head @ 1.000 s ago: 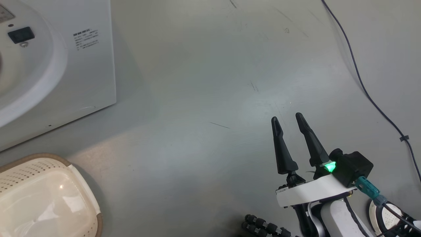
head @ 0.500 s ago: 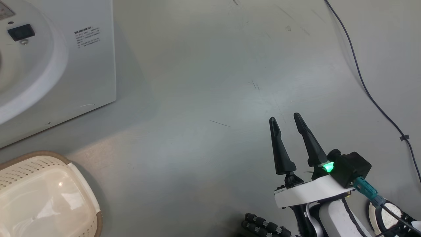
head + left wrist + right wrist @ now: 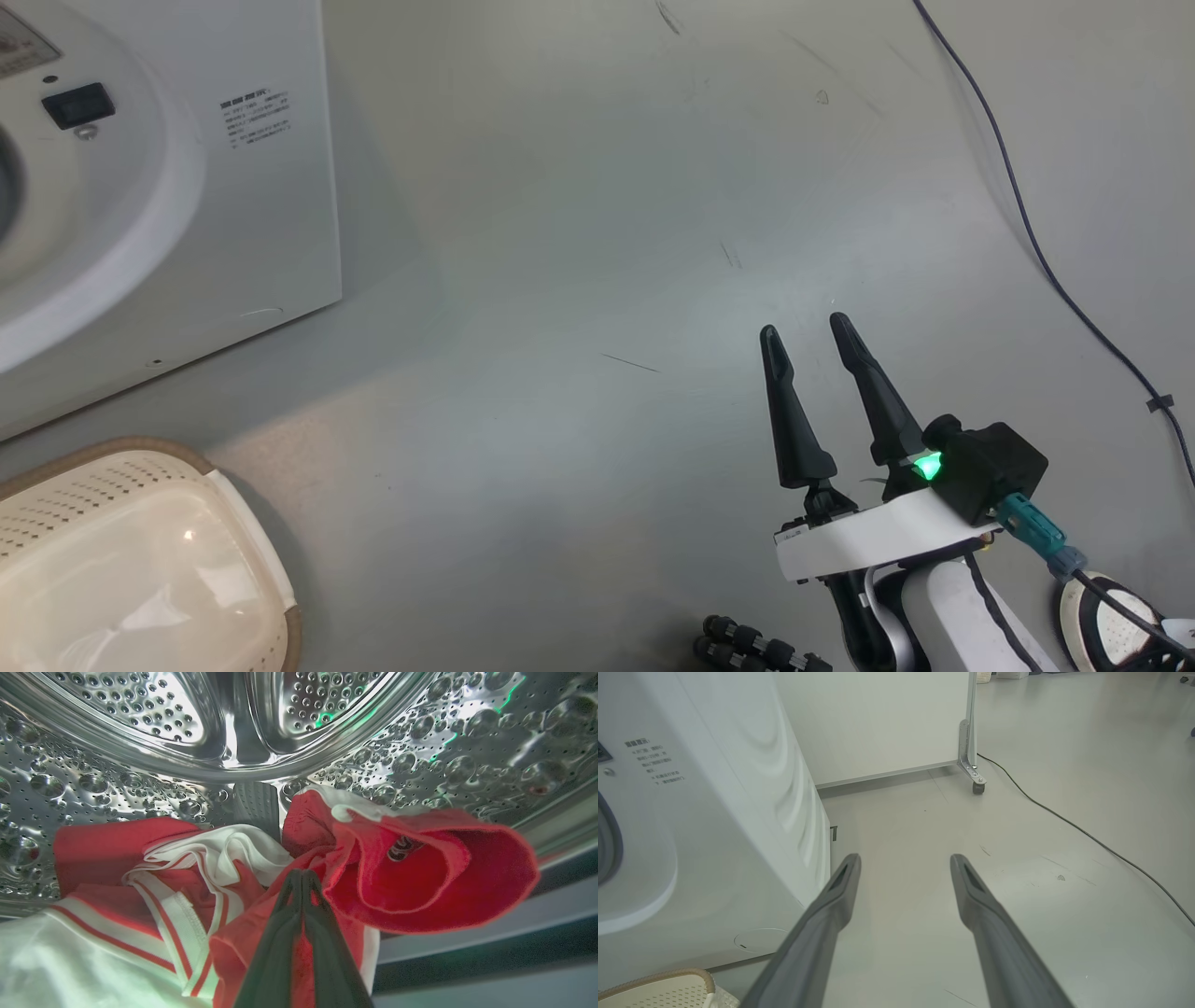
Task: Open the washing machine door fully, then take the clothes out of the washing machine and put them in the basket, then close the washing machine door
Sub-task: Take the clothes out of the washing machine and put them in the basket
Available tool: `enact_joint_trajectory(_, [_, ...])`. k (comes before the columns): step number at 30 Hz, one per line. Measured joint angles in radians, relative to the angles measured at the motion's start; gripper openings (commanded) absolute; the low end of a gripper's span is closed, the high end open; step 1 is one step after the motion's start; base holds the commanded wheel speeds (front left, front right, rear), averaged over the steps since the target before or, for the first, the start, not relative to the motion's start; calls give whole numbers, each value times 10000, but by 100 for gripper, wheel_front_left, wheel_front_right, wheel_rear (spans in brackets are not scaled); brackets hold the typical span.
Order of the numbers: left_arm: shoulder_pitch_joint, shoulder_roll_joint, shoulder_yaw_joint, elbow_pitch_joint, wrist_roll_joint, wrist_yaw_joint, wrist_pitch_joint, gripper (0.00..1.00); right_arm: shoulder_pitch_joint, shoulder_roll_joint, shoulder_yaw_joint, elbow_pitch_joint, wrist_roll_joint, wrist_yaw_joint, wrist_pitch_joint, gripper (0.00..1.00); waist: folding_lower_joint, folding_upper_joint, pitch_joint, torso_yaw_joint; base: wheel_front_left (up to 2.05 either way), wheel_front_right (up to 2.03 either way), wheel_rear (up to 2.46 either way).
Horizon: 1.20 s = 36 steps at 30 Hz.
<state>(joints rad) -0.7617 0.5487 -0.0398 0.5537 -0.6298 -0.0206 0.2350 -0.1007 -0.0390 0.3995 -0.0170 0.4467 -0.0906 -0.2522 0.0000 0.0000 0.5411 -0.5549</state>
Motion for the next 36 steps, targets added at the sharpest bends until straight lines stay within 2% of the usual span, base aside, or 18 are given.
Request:
enact_joint_trajectory(7, [1, -566, -132, 54, -2, -360, -767, 0, -175, -4, -353, 121, -226, -2, 0, 100, 0, 0, -273, 374, 0, 0, 0])
enact_joint_trajectory(16, [29, -1237, -245, 61, -127, -604, -1756, 0, -193, -8, -665, 412, -660, 6, 0, 100, 0, 0, -699, 1161, 0, 0, 0])
enact_joint_trajectory(36, [1334, -1921, -591, 23, -255, -915, -3352, 0, -186, -31, -1177, 949, -965, 297, 0, 100, 0, 0, -1773, 2932, 0, 0, 0])
